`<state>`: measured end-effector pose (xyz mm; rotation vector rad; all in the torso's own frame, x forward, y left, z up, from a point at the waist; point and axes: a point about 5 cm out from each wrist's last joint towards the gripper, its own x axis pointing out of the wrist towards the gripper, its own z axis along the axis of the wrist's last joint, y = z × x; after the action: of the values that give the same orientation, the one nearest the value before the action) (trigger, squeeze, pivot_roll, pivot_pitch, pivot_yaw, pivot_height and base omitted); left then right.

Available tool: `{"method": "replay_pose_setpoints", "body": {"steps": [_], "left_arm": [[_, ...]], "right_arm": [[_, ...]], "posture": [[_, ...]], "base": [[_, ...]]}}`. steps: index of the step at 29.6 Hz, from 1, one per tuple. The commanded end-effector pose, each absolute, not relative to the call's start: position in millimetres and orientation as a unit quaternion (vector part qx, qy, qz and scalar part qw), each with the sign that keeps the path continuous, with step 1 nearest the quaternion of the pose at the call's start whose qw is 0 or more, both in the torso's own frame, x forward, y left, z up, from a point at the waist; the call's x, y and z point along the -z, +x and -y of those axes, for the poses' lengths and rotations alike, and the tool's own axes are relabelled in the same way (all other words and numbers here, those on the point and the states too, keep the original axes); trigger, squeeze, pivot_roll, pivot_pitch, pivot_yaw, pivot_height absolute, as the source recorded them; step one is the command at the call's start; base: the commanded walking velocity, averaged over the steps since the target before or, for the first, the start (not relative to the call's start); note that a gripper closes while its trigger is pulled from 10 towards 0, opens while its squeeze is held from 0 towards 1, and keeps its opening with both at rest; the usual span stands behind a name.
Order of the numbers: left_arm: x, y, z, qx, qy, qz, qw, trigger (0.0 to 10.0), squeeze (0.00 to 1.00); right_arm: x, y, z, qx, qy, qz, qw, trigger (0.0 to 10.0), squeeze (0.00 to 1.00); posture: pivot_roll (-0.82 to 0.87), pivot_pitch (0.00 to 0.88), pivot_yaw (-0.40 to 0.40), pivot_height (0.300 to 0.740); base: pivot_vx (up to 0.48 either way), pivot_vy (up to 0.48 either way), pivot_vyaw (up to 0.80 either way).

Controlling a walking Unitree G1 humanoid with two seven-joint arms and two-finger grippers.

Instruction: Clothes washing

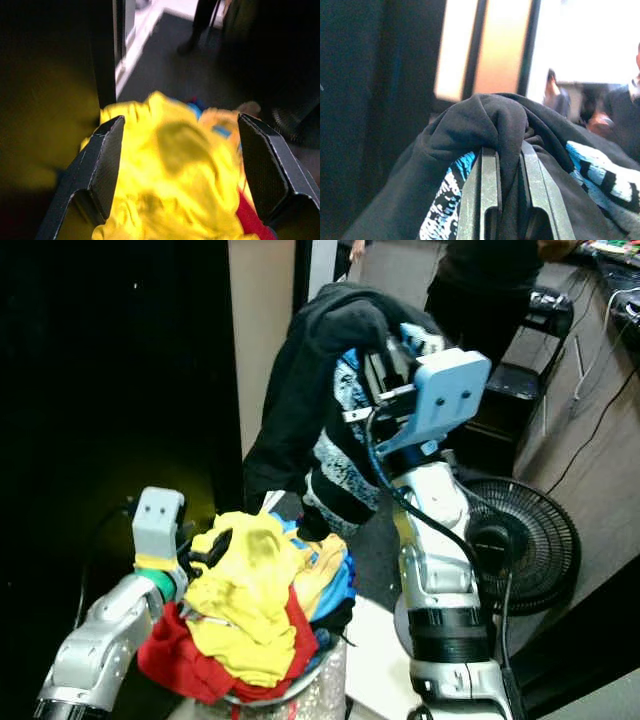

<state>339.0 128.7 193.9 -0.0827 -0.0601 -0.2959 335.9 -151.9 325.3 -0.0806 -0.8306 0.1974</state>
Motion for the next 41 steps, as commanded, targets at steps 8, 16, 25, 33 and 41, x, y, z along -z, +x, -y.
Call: {"method": "replay_pose_setpoints", "body": {"steps": [8,16,25,33,41], "left_arm": [[-202.2,333.3,-142.8,0.132,-0.031,0.045,0.99,10.0,0.0],[-214.8,331.2,-155.1,0.111,-0.027,0.068,0.991,10.0,0.0],[-245.8,331.3,-157.0,0.111,-0.034,0.114,0.987,10.0,0.0],[-254.4,330.1,-157.9,0.113,-0.047,0.122,0.985,10.0,0.0],[-255.8,328.5,-157.1,0.114,-0.046,0.123,0.985,10.0,0.0]], "right_arm": [[-203.8,347.7,166.5,-0.017,-0.049,0.2,0.979,10.0,0.0],[-229.3,349.5,160.8,-0.022,-0.06,0.236,0.97,10.0,0.0],[-222.6,350.5,153.8,-0.03,-0.089,0.242,0.966,10.0,0.0],[-220.1,349.0,148.7,-0.026,-0.076,0.24,0.967,10.0,0.0],[-216.8,348.4,141.8,-0.029,-0.054,0.237,0.97,10.0,0.0]], "posture": [[-0.02,0.074,0.037,0.74],[-0.02,0.061,0.031,0.74],[0.0,0.04,0.027,0.74],[0.0,0.024,0.039,0.74],[0.0,0.012,0.041,0.74]], "base": [[0.0,0.0,0.0],[0.0,0.0,0.0],[0.0,0.0,0.0],[0.0,0.0,0.0],[0.0,0.0,0.0]]}}
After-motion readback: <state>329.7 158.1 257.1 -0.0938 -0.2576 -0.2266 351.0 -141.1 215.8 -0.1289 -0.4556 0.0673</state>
